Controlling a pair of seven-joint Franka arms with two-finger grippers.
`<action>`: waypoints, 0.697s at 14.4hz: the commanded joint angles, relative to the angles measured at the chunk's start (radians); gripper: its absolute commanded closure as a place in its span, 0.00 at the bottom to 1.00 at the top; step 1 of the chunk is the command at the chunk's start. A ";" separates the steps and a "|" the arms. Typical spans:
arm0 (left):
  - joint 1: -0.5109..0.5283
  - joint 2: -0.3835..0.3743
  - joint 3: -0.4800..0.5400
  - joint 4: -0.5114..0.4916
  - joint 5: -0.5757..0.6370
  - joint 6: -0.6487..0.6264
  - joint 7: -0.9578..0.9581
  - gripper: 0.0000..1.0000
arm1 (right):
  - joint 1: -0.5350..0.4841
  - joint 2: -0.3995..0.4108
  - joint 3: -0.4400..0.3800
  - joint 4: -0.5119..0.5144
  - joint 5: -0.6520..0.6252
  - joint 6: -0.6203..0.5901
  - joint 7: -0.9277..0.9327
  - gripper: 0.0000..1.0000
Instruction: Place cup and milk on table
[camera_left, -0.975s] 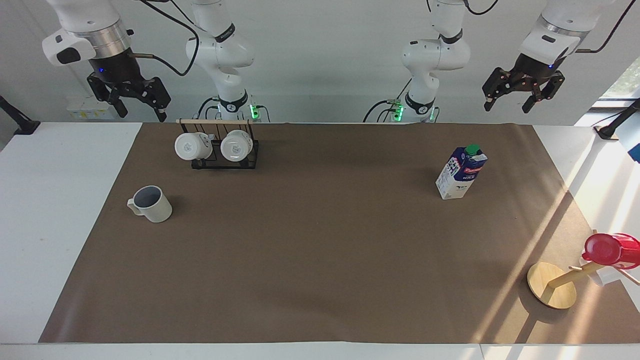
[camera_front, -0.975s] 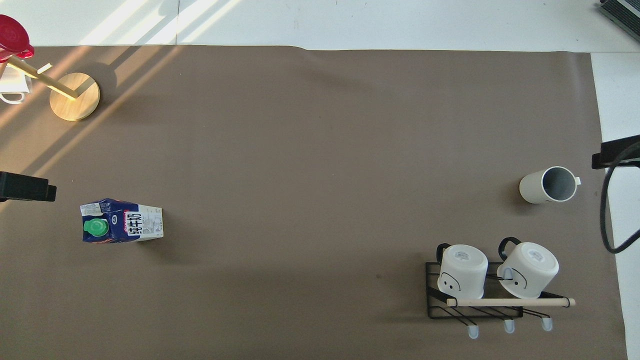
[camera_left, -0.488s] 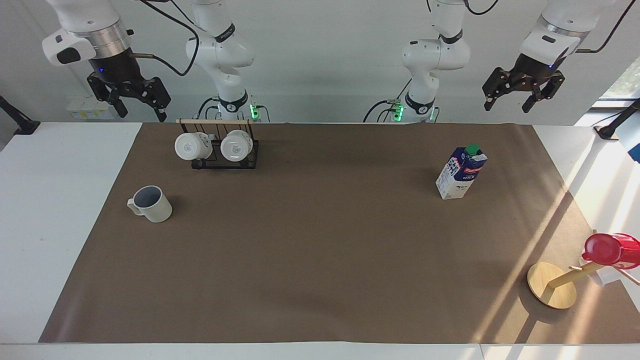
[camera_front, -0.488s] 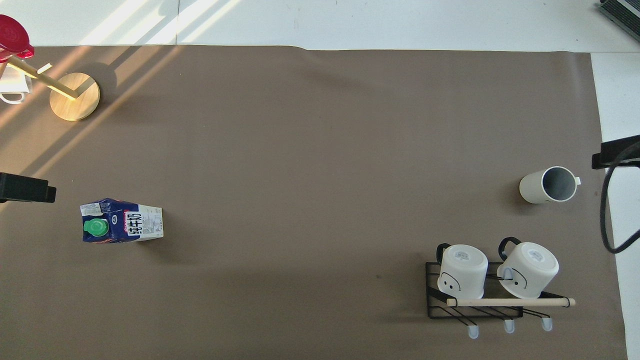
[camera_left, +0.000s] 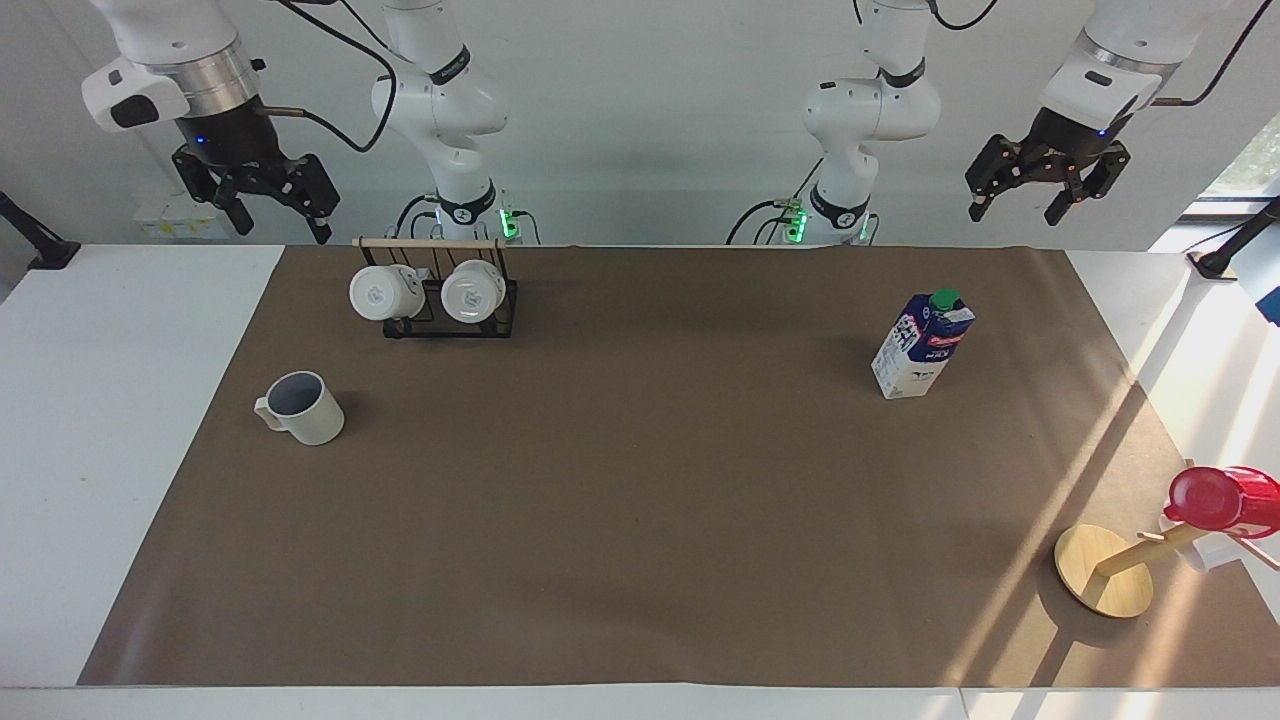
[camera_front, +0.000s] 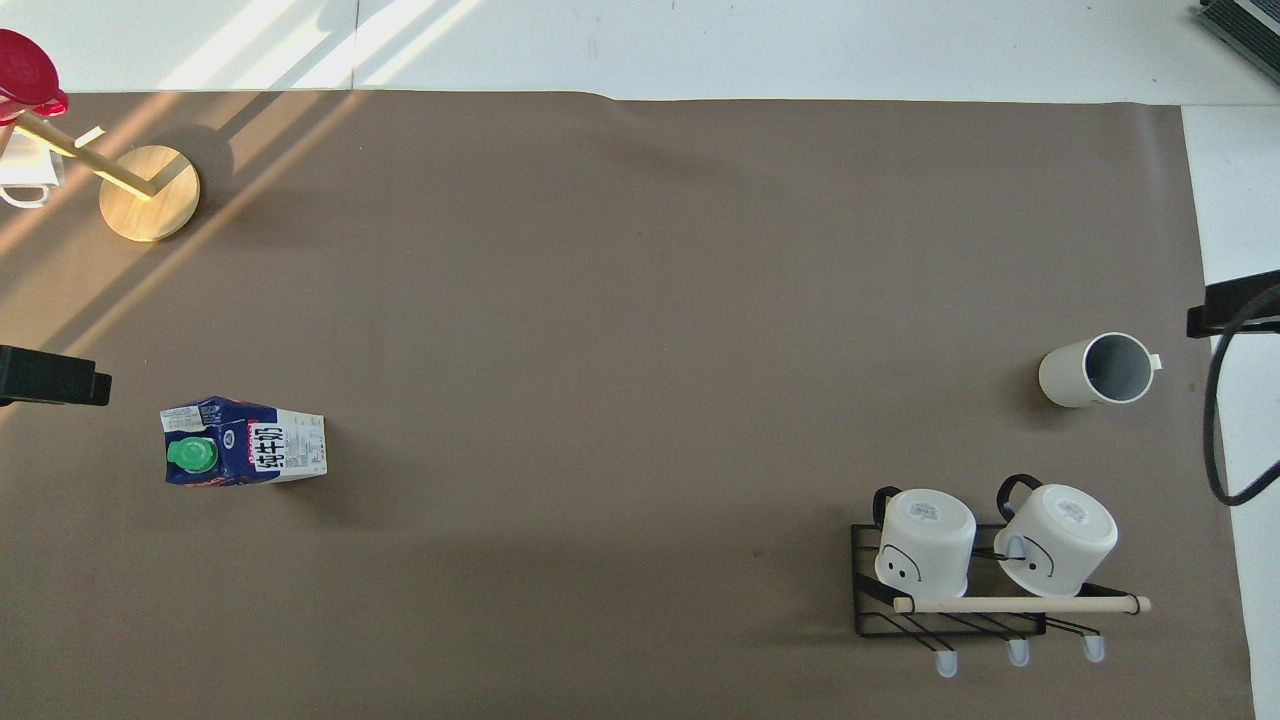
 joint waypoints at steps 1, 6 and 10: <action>0.009 0.002 0.000 0.014 0.007 -0.020 0.008 0.00 | -0.013 -0.016 0.003 -0.033 0.015 0.032 0.004 0.00; 0.006 0.004 -0.002 0.015 0.007 -0.020 0.008 0.00 | -0.028 -0.016 0.003 -0.062 0.014 0.055 -0.002 0.00; 0.007 0.004 -0.002 0.015 0.007 -0.020 0.007 0.00 | -0.031 -0.025 0.003 -0.114 0.012 0.093 -0.016 0.00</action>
